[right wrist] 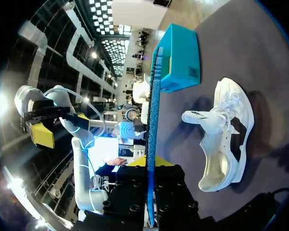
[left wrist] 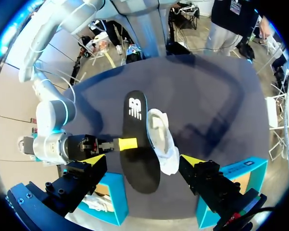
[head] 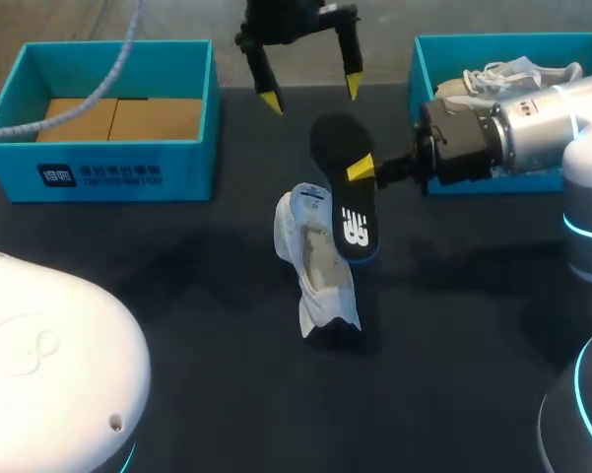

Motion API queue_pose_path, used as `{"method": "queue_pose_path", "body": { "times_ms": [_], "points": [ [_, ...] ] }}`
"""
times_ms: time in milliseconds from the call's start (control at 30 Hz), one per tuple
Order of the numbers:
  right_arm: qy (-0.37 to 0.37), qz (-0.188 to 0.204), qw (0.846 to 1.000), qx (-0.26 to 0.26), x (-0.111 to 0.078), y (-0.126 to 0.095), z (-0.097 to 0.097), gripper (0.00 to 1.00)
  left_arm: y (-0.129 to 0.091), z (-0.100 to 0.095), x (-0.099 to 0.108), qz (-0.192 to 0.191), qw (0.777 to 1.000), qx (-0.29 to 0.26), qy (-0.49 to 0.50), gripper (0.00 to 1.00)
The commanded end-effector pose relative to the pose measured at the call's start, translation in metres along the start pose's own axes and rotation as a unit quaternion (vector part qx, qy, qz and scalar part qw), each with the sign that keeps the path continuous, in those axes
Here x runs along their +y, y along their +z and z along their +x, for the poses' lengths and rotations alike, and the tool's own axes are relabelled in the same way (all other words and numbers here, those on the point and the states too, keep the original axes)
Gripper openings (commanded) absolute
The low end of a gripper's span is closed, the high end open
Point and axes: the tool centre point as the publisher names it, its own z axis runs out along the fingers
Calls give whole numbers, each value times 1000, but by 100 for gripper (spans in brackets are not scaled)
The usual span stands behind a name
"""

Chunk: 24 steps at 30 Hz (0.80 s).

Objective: Take the shoe out of the shoebox, open the shoe tongue, remove and reinsert the insole, then place the shoe into the shoebox

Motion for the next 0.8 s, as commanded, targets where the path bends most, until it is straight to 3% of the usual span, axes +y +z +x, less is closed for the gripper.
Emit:
{"method": "queue_pose_path", "body": {
  "times_ms": [33,800],
  "points": [
    [0,-1,1000,0,1,0,1,0,0,-8,5,0,997,71,-1,100],
    [-4,-5,1000,7,-1,-1,2,0,4,-22,11,-18,998,52,7,100]
  ]
}}
